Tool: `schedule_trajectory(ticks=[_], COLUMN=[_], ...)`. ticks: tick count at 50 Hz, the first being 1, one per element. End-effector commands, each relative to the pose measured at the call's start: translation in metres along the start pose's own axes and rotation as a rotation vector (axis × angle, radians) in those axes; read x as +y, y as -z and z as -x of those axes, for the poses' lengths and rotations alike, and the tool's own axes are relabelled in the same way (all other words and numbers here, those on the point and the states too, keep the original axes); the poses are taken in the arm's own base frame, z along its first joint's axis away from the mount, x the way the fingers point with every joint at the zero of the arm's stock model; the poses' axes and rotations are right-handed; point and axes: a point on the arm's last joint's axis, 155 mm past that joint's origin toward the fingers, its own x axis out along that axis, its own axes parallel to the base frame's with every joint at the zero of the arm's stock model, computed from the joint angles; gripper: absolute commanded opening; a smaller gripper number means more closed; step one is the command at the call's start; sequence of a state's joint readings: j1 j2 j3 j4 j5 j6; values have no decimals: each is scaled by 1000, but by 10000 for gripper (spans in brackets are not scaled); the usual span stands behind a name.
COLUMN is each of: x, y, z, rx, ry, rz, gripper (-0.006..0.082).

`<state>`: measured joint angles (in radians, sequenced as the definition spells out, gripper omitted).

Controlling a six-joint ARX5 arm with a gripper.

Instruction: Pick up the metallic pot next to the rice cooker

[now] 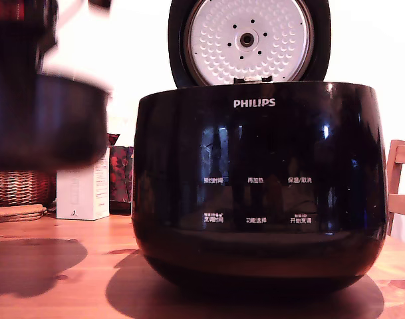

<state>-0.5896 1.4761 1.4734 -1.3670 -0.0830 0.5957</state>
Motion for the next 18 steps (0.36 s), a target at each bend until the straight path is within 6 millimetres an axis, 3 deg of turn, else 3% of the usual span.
schedule_trajectory(ticks=[1, 9, 18], x=[9, 13, 15], y=[-7, -6, -3], z=[28, 47, 51], rx=[-78, -123, -123], ry=[-77, -128, -149], rz=[18, 20, 23], gripper=[-21, -21, -21])
